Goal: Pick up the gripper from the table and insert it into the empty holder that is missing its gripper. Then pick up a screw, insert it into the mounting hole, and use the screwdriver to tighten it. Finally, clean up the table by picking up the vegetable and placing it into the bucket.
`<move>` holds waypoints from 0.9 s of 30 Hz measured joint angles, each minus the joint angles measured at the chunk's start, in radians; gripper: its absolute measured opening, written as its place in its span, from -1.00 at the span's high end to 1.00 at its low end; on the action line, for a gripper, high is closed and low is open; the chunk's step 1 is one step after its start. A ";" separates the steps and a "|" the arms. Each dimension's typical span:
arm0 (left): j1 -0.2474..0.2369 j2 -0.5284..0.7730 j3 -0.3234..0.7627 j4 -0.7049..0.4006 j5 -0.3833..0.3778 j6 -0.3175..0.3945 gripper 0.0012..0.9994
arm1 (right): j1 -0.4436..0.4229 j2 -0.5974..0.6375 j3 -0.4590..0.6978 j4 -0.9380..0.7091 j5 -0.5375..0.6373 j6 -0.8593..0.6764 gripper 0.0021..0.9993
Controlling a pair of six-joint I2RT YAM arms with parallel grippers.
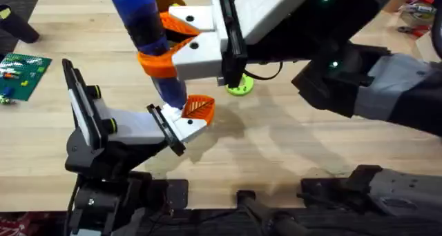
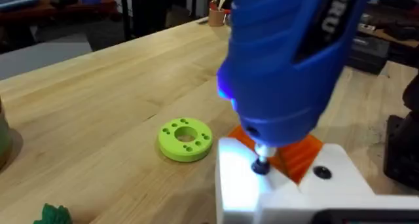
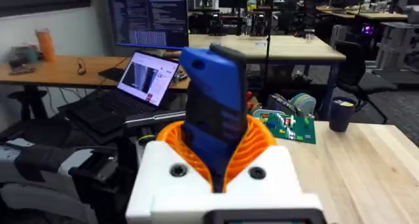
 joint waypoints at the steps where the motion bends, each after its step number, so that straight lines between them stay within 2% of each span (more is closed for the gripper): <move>1: 0.000 0.000 0.000 0.000 0.000 0.000 0.99 | 0.000 0.000 0.000 0.000 0.000 0.000 0.88; 17: 0.000 0.000 0.000 0.000 0.000 0.000 0.99 | 0.000 0.000 0.000 0.000 0.000 -0.002 0.88; 27: 0.000 0.000 0.000 0.000 0.000 0.000 0.99 | 0.022 0.005 0.002 0.004 0.000 -0.054 0.88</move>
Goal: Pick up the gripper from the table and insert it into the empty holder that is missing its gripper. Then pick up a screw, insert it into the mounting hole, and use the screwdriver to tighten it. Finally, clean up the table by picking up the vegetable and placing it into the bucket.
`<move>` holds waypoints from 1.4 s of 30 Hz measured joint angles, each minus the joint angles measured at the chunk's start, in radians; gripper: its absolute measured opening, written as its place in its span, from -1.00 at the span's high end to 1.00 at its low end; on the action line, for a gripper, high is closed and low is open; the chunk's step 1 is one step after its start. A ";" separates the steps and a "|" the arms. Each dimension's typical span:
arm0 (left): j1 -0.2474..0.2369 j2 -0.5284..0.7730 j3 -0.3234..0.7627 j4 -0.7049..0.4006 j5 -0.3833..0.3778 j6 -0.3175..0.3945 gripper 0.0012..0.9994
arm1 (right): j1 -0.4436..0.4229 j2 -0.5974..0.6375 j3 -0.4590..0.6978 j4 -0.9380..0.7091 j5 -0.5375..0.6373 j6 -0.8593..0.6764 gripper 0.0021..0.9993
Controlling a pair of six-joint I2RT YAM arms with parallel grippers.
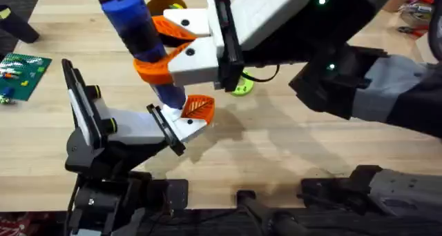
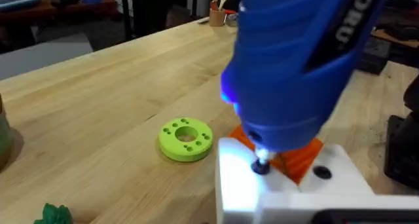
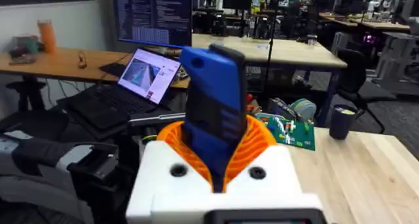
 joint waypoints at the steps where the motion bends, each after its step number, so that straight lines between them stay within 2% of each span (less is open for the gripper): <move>1: 0.000 0.000 0.000 0.000 0.000 0.000 0.99 | 0.000 0.003 0.001 0.005 0.000 0.000 0.88; 42: 0.000 0.000 0.000 0.000 0.000 0.000 0.99 | -0.021 0.008 0.011 0.021 -0.018 0.054 0.88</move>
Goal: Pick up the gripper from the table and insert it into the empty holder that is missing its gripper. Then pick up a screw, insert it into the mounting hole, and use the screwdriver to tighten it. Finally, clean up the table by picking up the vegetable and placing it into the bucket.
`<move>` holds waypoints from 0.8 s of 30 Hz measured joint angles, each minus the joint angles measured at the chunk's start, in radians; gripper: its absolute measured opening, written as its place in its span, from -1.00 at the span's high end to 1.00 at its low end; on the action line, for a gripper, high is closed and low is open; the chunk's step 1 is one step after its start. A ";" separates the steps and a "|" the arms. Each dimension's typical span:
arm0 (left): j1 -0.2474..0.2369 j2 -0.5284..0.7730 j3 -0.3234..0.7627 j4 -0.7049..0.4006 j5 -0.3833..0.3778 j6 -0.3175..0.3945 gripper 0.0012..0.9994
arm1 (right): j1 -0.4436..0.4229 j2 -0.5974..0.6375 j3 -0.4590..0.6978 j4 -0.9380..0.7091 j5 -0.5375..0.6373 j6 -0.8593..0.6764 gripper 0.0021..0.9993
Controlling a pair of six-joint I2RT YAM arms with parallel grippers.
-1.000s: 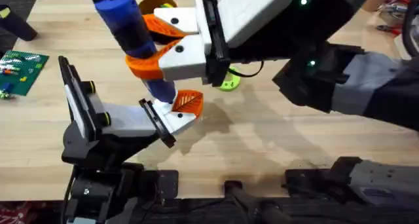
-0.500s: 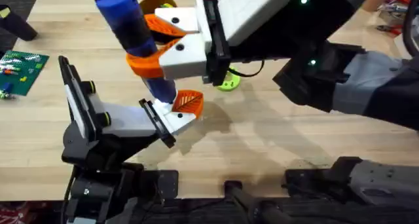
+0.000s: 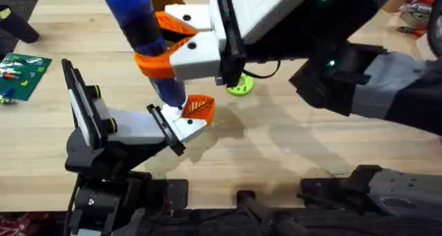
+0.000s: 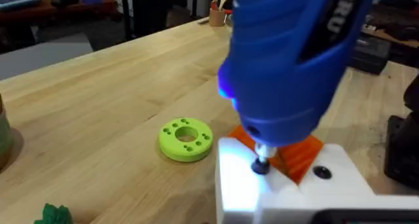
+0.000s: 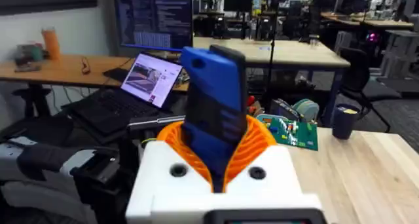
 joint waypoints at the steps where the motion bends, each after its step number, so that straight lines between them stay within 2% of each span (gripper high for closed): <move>1: 0.000 0.000 0.000 0.000 0.000 0.000 0.99 | -0.003 0.000 0.010 -0.015 -0.003 0.001 0.88; 8: 0.000 0.000 0.000 0.000 0.000 0.000 0.99 | -0.017 -0.003 0.160 -0.243 -0.005 0.008 0.88; 24: 0.000 0.000 0.000 0.000 0.000 0.000 0.99 | -0.006 -0.009 0.174 -0.267 -0.006 -0.026 0.88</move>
